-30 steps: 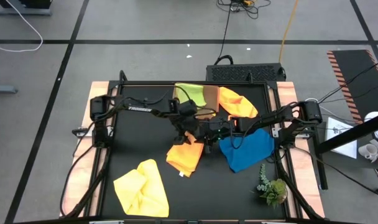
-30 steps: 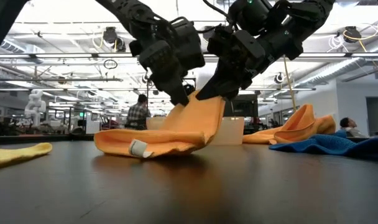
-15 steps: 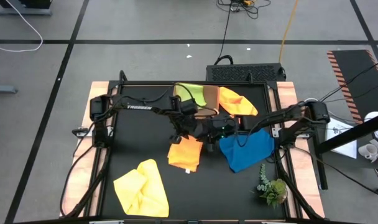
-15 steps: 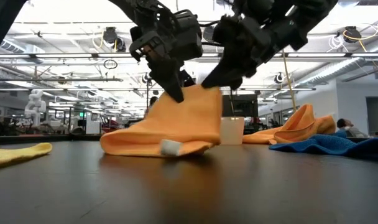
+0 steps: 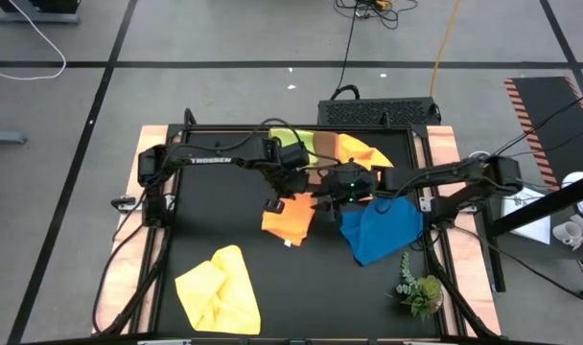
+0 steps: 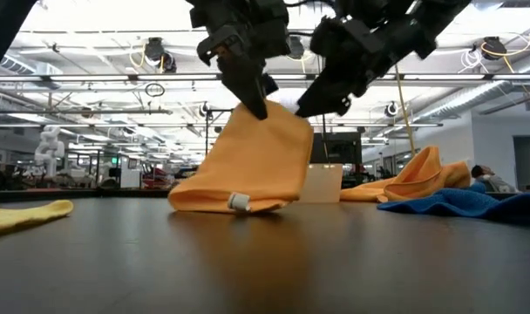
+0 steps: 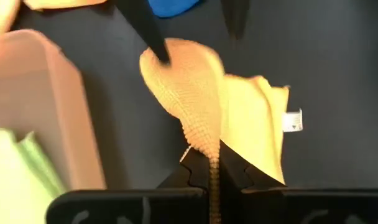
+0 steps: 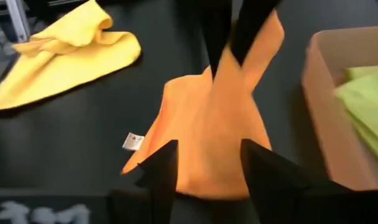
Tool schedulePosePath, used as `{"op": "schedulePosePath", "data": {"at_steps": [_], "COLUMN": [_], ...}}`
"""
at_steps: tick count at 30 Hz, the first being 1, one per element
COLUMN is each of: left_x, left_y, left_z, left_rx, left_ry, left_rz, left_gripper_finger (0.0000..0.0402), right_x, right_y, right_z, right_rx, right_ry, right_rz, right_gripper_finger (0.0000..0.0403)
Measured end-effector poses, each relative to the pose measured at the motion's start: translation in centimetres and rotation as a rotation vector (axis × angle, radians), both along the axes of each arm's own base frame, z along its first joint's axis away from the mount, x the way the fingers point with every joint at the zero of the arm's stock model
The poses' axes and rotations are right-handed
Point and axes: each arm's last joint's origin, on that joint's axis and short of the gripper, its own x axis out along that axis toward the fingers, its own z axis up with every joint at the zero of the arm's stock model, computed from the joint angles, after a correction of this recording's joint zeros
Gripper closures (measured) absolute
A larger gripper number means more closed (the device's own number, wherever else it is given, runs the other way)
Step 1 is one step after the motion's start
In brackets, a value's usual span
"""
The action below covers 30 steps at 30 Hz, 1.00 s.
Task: Fold microfiber towels
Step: Put the orange microfiber cloth into the orange bin
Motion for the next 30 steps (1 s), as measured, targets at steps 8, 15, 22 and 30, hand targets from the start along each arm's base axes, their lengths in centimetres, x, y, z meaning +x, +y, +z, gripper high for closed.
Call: {"op": "schedulePosePath", "data": {"at_steps": [8, 15, 22, 30], "left_x": [-1.1, -2.6, -3.0, -2.8], "left_y": [-0.4, -0.6, -0.6, -0.3], "left_z": [4.9, 7.8, 9.0, 9.3], "left_rx": [0.114, 0.14, 0.177, 0.213], "left_ry": [-0.076, -0.164, -0.226, -0.259], "left_rz": [0.005, 0.022, 0.032, 0.053], "left_gripper_finger": [0.04, 0.04, 0.0401, 0.0401], "right_x": [-2.9, -4.9, -4.4, -0.3], "right_y": [-0.5, -1.0, -1.9, -2.6], "right_z": [-1.0, -3.9, -4.6, -6.3], "right_rx": [-0.034, 0.064, 0.081, 0.14], "right_ry": [-0.006, -0.345, -0.489, -0.404], "right_rz": [-0.096, -0.015, -0.052, -0.013], "right_gripper_finger": [0.0171, 0.0124, 0.0104, 0.0105]}}
